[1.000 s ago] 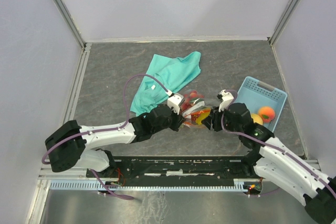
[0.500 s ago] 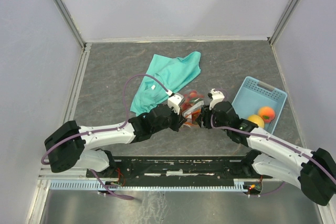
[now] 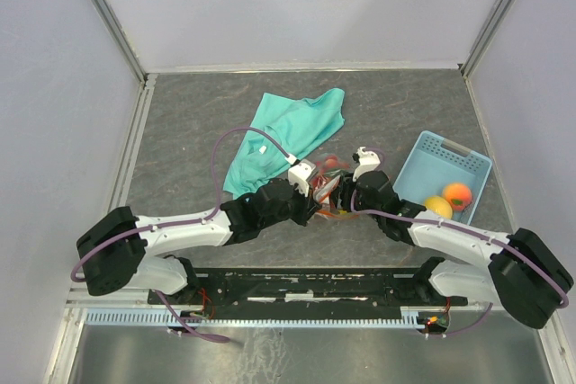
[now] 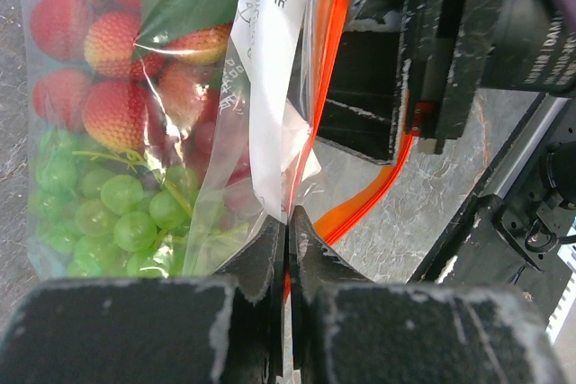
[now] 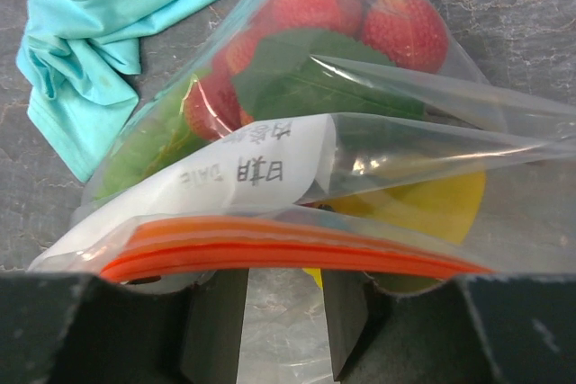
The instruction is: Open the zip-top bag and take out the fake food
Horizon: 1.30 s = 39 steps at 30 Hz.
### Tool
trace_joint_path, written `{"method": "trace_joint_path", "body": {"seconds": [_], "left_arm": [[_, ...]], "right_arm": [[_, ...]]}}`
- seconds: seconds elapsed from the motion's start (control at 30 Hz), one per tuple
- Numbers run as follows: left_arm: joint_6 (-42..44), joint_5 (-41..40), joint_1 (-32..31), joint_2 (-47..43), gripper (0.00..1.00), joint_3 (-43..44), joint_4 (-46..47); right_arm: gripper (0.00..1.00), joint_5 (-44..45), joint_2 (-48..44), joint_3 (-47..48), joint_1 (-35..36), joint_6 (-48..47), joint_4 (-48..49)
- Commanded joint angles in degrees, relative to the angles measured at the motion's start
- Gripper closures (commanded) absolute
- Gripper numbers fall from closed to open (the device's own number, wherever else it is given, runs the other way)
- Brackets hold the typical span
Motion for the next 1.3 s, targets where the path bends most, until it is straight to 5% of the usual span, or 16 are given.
{"method": "trace_joint_path", "body": {"seconds": [0.0,0.1,0.27,0.5,0.87,1.03,1.27], "left_arm": [[-1.72,0.11,0.15,-0.33,0.97,1.53,2.94],[-1.72,0.08,0.22,-0.33,0.97,1.53,2.93],[-1.80,-1.43,0.70,-0.55,0.97,1.51,2.34],[-1.69,-0.89,1.55,-0.11,0.97,2.05,2.36],[-1.93,-0.24,1.57,0.02,0.97,2.48,1.74],[-1.57,-0.47,2.13,0.44,0.97,2.45,1.67],[-1.48,-1.60,4.66,1.81,0.97,4.46,-0.87]], "right_arm": [[0.49,2.69,1.63,-0.02,0.56,0.76,2.79],[0.53,2.25,3.20,0.05,0.71,0.65,3.87],[0.72,1.89,2.51,0.49,1.19,0.35,2.92],[0.56,2.75,-2.13,0.55,1.86,-1.09,-2.39],[0.64,0.28,5.27,1.14,2.11,-0.12,1.23],[0.83,0.25,-1.28,0.28,2.21,-0.83,-1.00],[0.87,1.49,-18.21,2.52,2.30,-3.03,-14.26]]}}
